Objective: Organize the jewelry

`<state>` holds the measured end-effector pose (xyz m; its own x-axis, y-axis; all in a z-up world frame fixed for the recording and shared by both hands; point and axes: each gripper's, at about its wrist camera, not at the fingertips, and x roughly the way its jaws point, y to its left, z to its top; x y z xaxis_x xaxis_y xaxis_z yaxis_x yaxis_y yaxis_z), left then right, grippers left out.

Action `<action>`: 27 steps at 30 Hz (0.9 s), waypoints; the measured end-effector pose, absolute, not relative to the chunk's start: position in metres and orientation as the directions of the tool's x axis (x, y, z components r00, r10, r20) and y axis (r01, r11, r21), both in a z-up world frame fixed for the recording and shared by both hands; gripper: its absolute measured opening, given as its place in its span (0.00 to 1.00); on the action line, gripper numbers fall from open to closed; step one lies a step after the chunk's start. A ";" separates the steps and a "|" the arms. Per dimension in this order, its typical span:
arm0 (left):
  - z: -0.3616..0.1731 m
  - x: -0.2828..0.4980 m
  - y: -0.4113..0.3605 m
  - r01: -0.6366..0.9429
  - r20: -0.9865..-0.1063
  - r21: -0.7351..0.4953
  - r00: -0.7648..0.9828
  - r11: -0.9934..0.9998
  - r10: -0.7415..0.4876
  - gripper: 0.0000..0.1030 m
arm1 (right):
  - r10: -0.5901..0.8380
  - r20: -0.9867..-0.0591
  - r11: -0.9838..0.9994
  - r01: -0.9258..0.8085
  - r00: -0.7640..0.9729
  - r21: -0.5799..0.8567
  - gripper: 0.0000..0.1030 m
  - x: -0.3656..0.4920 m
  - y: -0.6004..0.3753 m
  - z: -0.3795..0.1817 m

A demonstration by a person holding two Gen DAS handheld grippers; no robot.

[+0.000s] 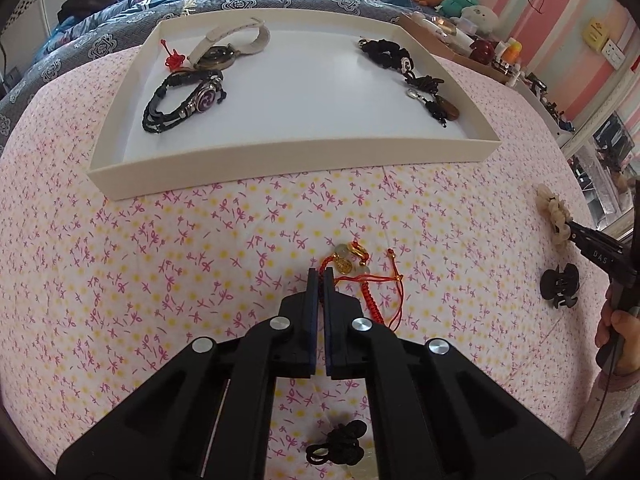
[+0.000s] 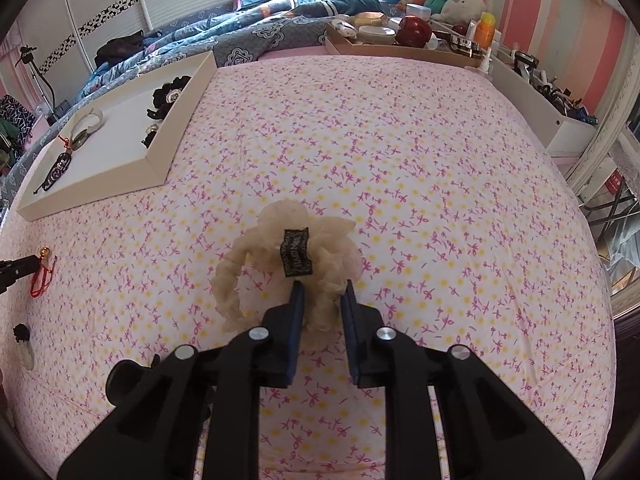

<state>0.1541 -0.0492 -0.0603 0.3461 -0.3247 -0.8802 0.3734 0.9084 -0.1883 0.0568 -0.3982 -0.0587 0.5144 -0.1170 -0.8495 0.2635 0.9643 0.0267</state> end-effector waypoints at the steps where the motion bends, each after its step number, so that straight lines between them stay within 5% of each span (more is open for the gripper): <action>1: -0.060 0.155 -0.049 0.372 -0.881 -0.191 0.344 0.908 -0.326 0.00 | -0.115 -0.850 0.965 0.262 0.513 0.028 0.19 0.057 -0.398 -0.059; 14: -0.054 0.151 -0.056 0.369 -0.883 -0.203 0.332 0.907 -0.333 0.01 | -0.105 -0.849 0.964 0.262 0.518 0.040 0.19 0.056 -0.400 -0.061; 17: -0.053 0.149 -0.061 0.378 -0.883 -0.202 0.328 0.903 -0.335 0.17 | -0.104 -0.849 0.964 0.262 0.518 0.042 0.19 0.056 -0.400 -0.061; 19: -0.052 0.147 -0.064 0.379 -0.882 -0.196 0.334 0.904 -0.332 0.42 | -0.104 -0.849 0.964 0.262 0.518 0.041 0.19 0.056 -0.400 -0.061; 27: -0.057 0.142 -0.076 0.401 -0.891 -0.167 0.330 0.901 -0.312 0.47 | -0.104 -0.849 0.964 0.262 0.518 0.042 0.19 0.056 -0.400 -0.061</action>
<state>0.1420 -0.0764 -0.0566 0.3299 -0.3119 -0.8910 0.4008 0.9008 -0.1669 0.0559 -0.3996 -0.0607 0.5182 -0.1039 -0.8489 0.2624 0.9640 0.0422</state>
